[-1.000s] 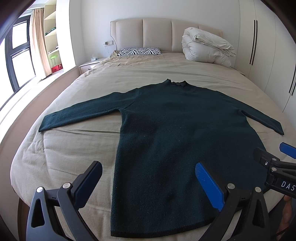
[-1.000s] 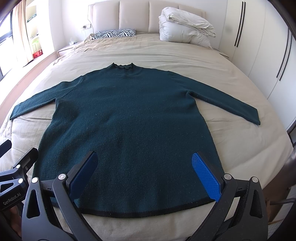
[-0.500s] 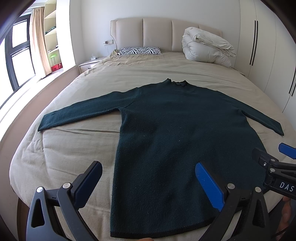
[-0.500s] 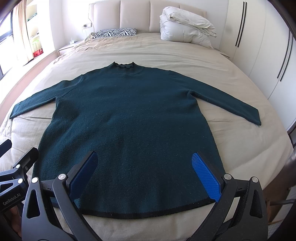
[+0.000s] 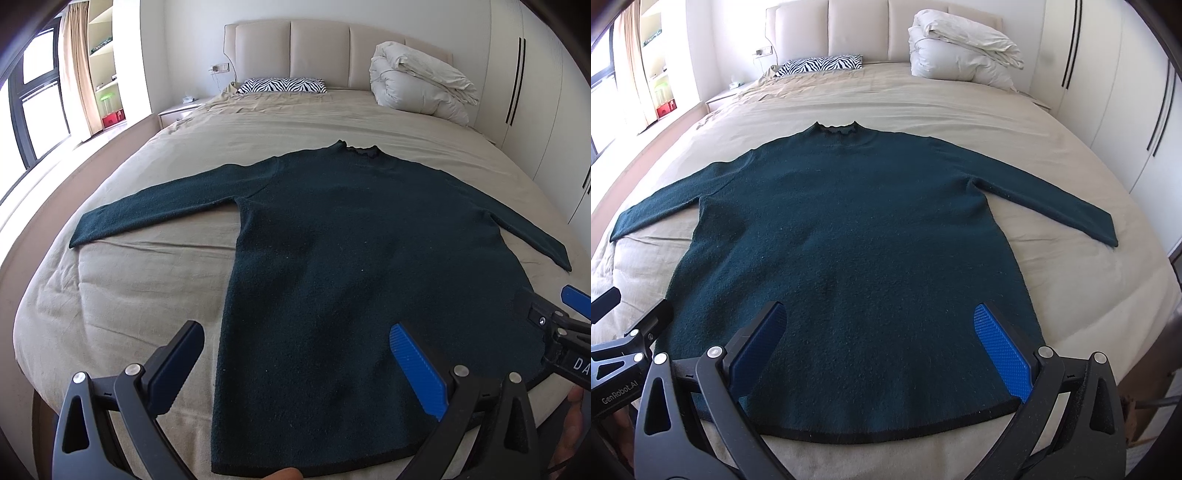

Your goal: Fold small clothes

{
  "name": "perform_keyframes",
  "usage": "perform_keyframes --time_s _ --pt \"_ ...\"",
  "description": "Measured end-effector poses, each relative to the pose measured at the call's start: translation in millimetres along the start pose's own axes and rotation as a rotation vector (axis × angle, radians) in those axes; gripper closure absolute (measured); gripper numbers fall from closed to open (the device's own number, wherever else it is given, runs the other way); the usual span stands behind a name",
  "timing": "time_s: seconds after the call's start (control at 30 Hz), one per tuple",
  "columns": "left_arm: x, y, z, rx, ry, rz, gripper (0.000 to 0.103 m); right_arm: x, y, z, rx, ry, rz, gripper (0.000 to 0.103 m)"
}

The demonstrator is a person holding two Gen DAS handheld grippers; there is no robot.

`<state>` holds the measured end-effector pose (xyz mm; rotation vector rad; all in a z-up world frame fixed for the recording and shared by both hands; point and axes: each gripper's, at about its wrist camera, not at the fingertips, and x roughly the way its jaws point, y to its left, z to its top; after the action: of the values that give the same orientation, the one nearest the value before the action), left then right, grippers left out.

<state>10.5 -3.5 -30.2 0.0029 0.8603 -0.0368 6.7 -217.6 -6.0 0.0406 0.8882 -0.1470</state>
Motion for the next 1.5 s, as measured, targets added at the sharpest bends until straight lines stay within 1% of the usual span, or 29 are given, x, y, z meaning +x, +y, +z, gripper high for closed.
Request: perform_keyframes --time_s 0.03,0.07,0.17,0.23,0.3,0.4,0.47,0.53,0.57,0.63,0.7,0.77,0.8,0.83,0.9,0.97,1.0,1.07,1.1,1.13,1.17,1.2,1.23,1.27,1.37,1.43,1.5 --pt "2.1 0.5 -0.3 -0.003 0.0 -0.011 0.0 0.5 -6.8 1.8 0.02 -0.007 0.018 0.0" --pt "5.4 1.4 0.4 -0.01 0.007 -0.038 0.0 1.0 -15.9 4.2 0.049 -0.017 0.039 0.0" --pt "18.6 5.4 10.2 -0.057 0.04 -0.156 0.0 3.4 -57.7 13.9 0.148 -0.064 0.097 0.0" --pt "30.0 5.6 22.3 -0.081 0.048 -0.23 0.0 9.1 -98.6 22.2 0.224 -0.101 0.099 0.0" --pt "42.5 2.7 35.9 -0.101 0.06 -0.268 0.0 20.7 -148.2 29.4 0.323 -0.121 0.094 0.0" --pt "56.3 -9.9 53.0 -0.067 0.037 -0.248 0.0 43.0 -237.9 30.5 0.539 -0.156 0.086 0.0" --pt "68.2 -20.7 62.4 -0.03 0.058 -0.221 0.0 61.9 -298.7 25.3 0.694 -0.166 0.088 0.0" --pt "82.9 -29.4 68.7 -0.024 0.118 -0.188 0.0 84.8 -353.8 14.8 0.857 -0.16 0.149 0.001" --pt "89.0 -31.8 70.4 -0.029 0.124 -0.18 0.0 96.3 -379.4 9.0 0.934 -0.153 0.181 0.004" --pt "97.9 -39.0 75.3 -0.021 0.105 -0.162 0.0 118.9 -418.2 0.3 1.037 -0.144 0.213 0.007" --pt "108.7 -46.2 82.4 -0.009 0.106 -0.157 0.0 141.7 -449.4 -6.9 1.115 -0.124 0.218 0.015" --pt "118.2 -49.8 89.1 -0.014 0.113 -0.196 0.001 162.8 -474.2 -13.6 1.187 -0.119 0.246 0.019" --pt "121.6 -49.8 91.8 -0.023 0.111 -0.216 0.003 172.0 -483.8 -15.4 1.209 -0.122 0.255 0.02" --pt "124.4 -49.6 95.0 -0.034 0.107 -0.23 0.008 179.9 -491.5 -16.1 1.226 -0.127 0.259 0.022" --pt "132.9 -50.5 102.5 -0.052 0.11 -0.269 0.012 192.5 -505.2 -15.5 1.261 -0.145 0.27 0.026" --pt "142.2 -51.9 109.1 -0.071 0.127 -0.319 0.016 205.0 -517.3 -13.3 1.29 -0.154 0.267 0.036" --pt "145.9 -52.7 111.6 -0.074 0.133 -0.331 0.021 210.8 -525.8 -10.0 1.296 -0.155 0.258 0.041" --pt "150.8 -56.8 116.1 -0.071 0.143 -0.355 0.025 222.9 -538.7 -4.1 1.302 -0.164 0.239 0.042" --pt "153.7 -58.2 118.1 -0.074 0.149 -0.371 0.027 228.2 -545.3 1.1 1.311 -0.174 0.231 0.048" --pt "157.0 -59.7 120.1 -0.08 0.155 -0.387 0.031 232.0 -554.0 4.2 1.319 -0.194 0.226 0.056" --pt "160.3 -60.3 122.0 -0.087 0.163 -0.403 0.031 237.8 -560.5 7.4 1.324 -0.196 0.232 0.075" --pt "162.5 -61.0 123.4 -0.094 0.171 -0.42 0.032 245.0 -566.6 11.0 1.332 -0.178 0.231 0.086" --pt "165.0 -61.8 125.8 -0.099 0.175 -0.435 0.033 250.0 -569.7 16.3 1.332 -0.161 0.21 0.091" --pt "167.3 -63.4 128.7 -0.101 0.175 -0.445 0.033 252.6 -569.8 23.5 1.311 -0.146 0.179 0.095" --pt "173.2 -66.4 136.3 -0.115 0.174 -0.48 0.033 249.1 -550.5 62.5 1.152 -0.138 0.126 0.096" --pt "178.0 -67.0 142.0 -0.141 0.176 -0.515 0.032 243.7 -520.0 100.8 1.007 -0.136 0.108 0.096" --pt "182.6 -67.6 147.7 -0.178 0.183 -0.563 0.03 240.7 -477.2 146.9 0.827 -0.127 0.094 0.096"
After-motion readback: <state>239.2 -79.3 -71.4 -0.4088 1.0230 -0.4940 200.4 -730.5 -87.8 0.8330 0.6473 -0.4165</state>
